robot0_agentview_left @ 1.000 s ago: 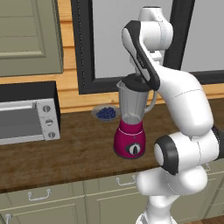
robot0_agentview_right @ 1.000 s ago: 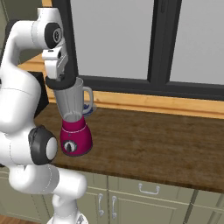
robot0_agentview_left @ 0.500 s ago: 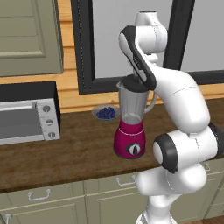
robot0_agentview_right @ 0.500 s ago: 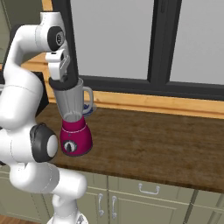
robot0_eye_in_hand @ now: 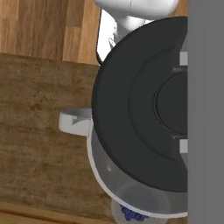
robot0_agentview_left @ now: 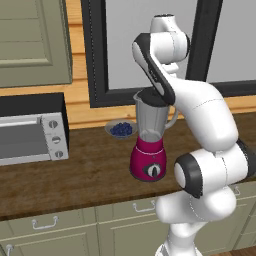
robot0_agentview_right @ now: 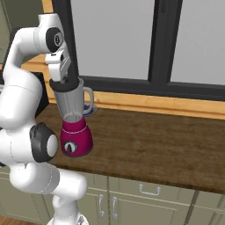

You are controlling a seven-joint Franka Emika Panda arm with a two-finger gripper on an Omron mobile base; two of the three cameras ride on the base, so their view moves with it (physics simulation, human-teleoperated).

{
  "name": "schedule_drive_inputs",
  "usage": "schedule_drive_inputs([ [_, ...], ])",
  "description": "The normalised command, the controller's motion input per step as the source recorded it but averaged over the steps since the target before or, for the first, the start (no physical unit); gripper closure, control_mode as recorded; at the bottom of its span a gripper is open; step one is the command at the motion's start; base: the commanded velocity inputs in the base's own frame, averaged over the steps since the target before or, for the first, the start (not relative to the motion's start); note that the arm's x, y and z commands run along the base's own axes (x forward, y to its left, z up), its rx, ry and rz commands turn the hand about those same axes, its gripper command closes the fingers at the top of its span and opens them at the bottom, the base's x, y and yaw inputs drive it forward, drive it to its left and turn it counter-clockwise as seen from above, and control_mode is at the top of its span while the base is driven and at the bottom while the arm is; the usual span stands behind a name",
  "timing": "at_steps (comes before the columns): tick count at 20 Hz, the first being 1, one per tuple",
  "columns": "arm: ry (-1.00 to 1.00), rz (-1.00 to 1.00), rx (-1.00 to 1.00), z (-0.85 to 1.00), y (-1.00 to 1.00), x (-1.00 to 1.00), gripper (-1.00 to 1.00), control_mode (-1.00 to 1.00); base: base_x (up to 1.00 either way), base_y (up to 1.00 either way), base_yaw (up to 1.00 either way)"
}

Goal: Close the lid blender by securely placing the lid on top.

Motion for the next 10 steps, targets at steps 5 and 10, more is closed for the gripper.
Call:
schedule_drive_inputs([
  [5, -0.04, 0.00, 0.00, 0.00, 0.00, 0.27, 1.00, -1.00, 0.00, 0.00, 0.00],
  [10, -0.05, 0.00, 0.00, 0.00, 0.00, 0.31, 1.00, -1.00, 0.00, 0.00, 0.00],
])
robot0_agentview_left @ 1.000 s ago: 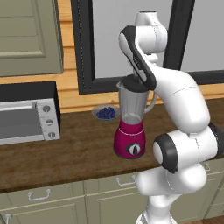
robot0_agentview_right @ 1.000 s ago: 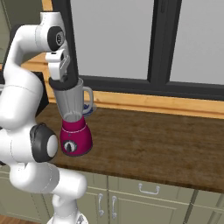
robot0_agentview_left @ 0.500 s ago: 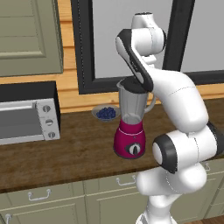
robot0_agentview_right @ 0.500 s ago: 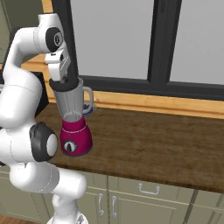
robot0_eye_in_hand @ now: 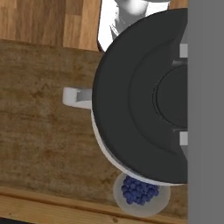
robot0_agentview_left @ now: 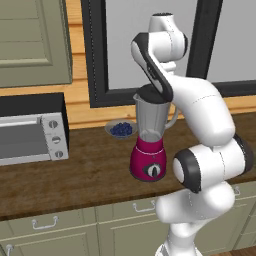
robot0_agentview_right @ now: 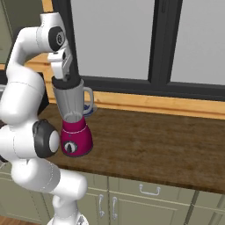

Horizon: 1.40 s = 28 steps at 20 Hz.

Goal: Close the lid blender by securely placing the lid on top.

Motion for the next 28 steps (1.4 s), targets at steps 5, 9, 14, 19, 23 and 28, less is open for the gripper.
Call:
schedule_drive_inputs([
  [5, -0.02, 0.00, 0.00, -0.01, 0.00, 0.28, 1.00, -1.00, 0.00, 0.00, 0.00],
  [9, 0.00, 0.00, 0.00, -0.14, 0.00, 0.13, 1.00, -1.00, 0.00, 0.00, 0.00],
  [14, 0.00, 0.00, 0.00, -0.28, 0.00, -0.03, 1.00, -1.00, 0.00, 0.00, 0.00],
  [19, 0.00, 0.00, 0.00, -0.13, 0.00, -0.20, 1.00, -1.00, 0.00, 0.00, 0.00],
  [23, 0.03, 0.00, 0.00, 0.00, -0.02, -0.51, 1.00, -1.00, 0.00, 0.00, 0.00],
  [28, 0.07, 0.00, 0.00, 0.00, 0.00, -0.37, 1.00, -1.00, 0.00, 0.00, 0.00],
])
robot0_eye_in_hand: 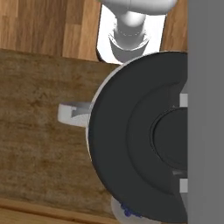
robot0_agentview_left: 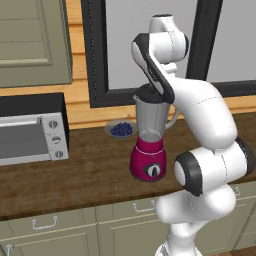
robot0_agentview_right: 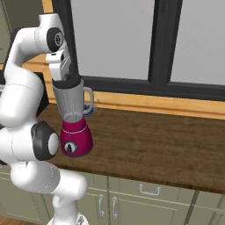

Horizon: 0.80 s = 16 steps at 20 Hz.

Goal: Close the lid blender by securely placing the lid on top.

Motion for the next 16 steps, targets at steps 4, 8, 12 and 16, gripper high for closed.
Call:
schedule_drive_inputs([
  [4, 0.08, 0.00, -0.04, -0.09, 0.00, -0.02, 1.00, -1.00, 0.00, 0.00, 0.00],
  [8, 0.09, 0.00, -0.07, -0.37, 0.00, 0.00, 1.00, -1.00, 0.00, 0.00, 0.00],
  [12, 0.01, 0.00, -0.01, -0.59, -0.16, -0.06, 1.00, -1.00, 0.00, 0.00, 0.00],
  [16, 0.00, 0.00, 0.02, -0.65, -0.21, -0.14, -1.00, -1.00, 0.00, 0.00, 0.00],
])
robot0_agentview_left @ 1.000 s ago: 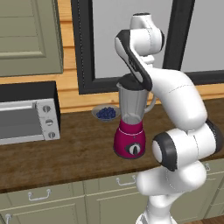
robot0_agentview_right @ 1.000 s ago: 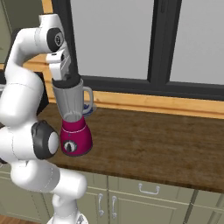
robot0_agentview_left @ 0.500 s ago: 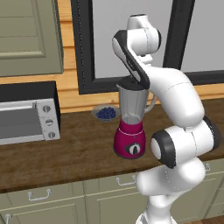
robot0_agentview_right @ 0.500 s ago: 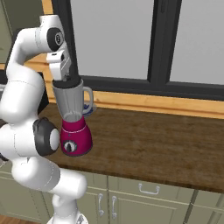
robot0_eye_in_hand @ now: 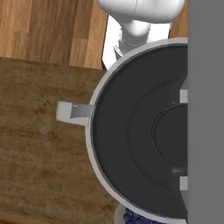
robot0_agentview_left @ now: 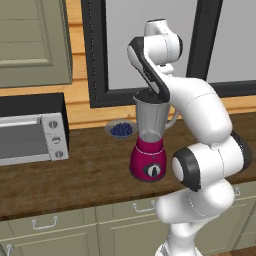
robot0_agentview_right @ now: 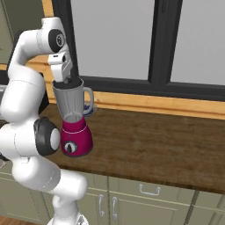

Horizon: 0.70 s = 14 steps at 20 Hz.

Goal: Close the lid blender by securely placing the lid on top.

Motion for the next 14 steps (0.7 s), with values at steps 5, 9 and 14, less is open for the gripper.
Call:
schedule_drive_inputs([
  [5, -0.06, 0.00, 0.05, -0.37, -0.06, -0.06, -1.00, -1.00, 0.00, 0.00, 0.00],
  [9, -0.08, 0.00, 0.05, -0.06, 0.00, 0.00, -1.00, -1.00, 0.00, 0.00, 0.00],
  [14, -0.13, 0.00, 0.05, 0.24, 0.00, -0.02, -1.00, -1.00, 0.00, 0.00, 0.00],
])
